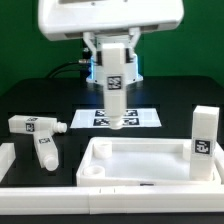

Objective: Assemble desk

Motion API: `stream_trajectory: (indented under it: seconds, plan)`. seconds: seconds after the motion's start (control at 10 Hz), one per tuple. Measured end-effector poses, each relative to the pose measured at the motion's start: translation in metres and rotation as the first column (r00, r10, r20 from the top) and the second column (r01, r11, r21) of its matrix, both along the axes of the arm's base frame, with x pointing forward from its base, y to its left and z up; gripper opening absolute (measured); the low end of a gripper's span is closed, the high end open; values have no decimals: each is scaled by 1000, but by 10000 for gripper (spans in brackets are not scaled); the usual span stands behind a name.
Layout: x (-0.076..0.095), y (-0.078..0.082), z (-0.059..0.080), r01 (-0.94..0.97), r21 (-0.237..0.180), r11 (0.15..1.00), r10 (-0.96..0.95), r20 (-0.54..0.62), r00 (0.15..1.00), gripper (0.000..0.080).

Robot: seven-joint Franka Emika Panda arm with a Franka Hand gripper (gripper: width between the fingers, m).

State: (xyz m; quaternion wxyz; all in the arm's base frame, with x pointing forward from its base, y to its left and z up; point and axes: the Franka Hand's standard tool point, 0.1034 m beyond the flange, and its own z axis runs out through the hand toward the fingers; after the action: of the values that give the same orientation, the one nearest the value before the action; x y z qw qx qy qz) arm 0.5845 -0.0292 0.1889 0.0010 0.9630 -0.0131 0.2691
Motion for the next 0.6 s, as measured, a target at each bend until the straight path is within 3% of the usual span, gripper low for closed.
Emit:
stream_trajectory:
  seconds: [0.1, 0.3, 0.4, 0.5, 0.6]
  plan:
    - [-2, -9, 1, 9, -60, 998, -6, 61, 998, 284]
    - [-3, -9, -4, 16, -48, 999, -13, 52, 999, 285]
    - [8, -14, -6, -3, -6, 1000, 3, -4, 1000, 285]
    - [26, -28, -2, -9, 9, 1000, 9, -14, 1000, 285]
    - [37, -45, -6, 0, -24, 1000, 0, 15, 1000, 285]
